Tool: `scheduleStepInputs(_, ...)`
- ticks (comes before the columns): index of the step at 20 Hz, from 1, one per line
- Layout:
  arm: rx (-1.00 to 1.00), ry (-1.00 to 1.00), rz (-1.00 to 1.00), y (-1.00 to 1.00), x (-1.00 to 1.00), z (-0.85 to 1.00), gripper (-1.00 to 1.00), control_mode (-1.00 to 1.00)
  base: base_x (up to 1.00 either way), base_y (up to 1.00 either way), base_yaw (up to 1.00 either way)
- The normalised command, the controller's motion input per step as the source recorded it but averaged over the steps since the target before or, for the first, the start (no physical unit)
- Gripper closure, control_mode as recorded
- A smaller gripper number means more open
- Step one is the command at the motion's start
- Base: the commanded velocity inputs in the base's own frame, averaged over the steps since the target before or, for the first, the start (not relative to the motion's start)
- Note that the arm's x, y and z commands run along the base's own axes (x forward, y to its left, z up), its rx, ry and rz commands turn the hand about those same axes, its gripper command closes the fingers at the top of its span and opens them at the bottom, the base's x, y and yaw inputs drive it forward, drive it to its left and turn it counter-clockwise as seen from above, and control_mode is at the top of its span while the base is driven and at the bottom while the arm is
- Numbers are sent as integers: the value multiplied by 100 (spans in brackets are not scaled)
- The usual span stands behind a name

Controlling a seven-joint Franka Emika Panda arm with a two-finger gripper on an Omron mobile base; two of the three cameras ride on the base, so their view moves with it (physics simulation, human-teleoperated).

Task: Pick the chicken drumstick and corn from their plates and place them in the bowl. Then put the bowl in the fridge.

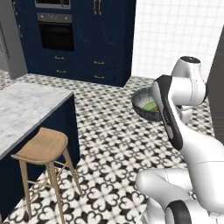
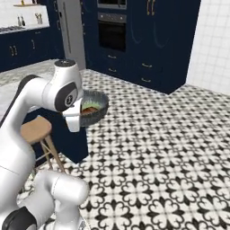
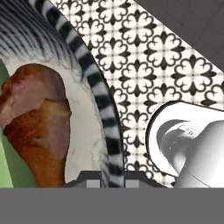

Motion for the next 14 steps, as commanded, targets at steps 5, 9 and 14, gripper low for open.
scheduleStepInputs(5,0,0,0,0,0,0,100,100,100,-72,-3)
scheduleStepInputs(9,0,0,0,0,0,0,100,100,100,-80,0)
scheduleStepInputs(14,0,0,0,0,0,0,100,100,100,-60,2)
